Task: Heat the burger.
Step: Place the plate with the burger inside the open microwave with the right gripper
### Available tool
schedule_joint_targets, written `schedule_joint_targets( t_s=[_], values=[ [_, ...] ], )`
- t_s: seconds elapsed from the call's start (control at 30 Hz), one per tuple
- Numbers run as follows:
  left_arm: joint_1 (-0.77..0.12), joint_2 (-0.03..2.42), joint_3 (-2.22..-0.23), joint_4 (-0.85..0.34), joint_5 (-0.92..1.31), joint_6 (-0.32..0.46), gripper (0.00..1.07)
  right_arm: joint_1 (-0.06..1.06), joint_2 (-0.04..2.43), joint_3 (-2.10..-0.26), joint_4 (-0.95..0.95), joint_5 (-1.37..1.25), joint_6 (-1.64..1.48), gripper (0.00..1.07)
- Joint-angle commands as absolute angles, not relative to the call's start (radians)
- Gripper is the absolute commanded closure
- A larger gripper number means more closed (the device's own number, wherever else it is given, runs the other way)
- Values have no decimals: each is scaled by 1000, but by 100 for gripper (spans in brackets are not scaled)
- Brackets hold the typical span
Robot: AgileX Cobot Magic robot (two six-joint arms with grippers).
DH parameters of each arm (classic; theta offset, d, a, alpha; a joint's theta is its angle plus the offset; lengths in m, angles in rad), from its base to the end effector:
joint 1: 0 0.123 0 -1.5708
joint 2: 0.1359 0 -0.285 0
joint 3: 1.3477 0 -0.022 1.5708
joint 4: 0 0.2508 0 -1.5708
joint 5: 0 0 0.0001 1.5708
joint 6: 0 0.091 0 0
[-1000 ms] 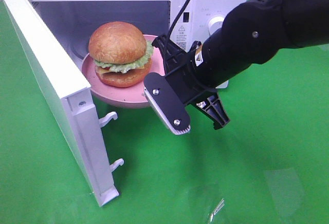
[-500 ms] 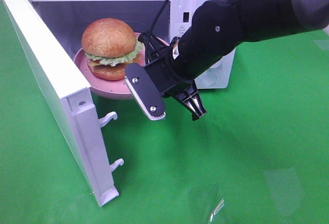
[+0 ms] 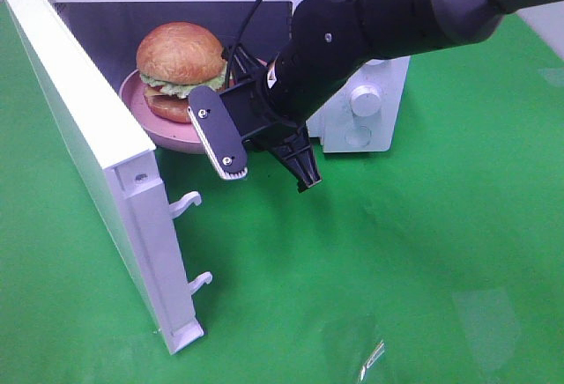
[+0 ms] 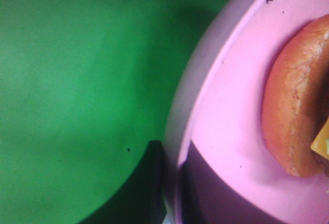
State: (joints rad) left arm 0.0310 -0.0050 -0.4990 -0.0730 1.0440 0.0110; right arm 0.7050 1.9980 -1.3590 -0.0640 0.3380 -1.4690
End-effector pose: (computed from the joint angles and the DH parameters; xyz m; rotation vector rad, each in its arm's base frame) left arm -0.0047 -0.0059 0.2785 -0.0174 2.0219 -0.0605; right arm 0.3322 0.2801 0.1805 -2.2420 1.1035 -0.3793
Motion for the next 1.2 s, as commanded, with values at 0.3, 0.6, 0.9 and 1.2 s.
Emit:
schedule_joint_targets(
  t_s=[0.3,0.6,0.9,1.2],
  values=[
    [25,-24,-496,-72,1035,9,7,705,2084,-1535,-166,329,-1315,107],
    [25,-24,-496,-72,1035,9,7,705,2157,-1654,-198,376,-1307,107],
    [25,-24,-496,-72,1035,9,7,688,2232,-1771,-222,424,-1299,106],
    [25,-24,-496,-72,1035,9,7,671,2272,-1802,-251,423,-1292,105]
  ],
)
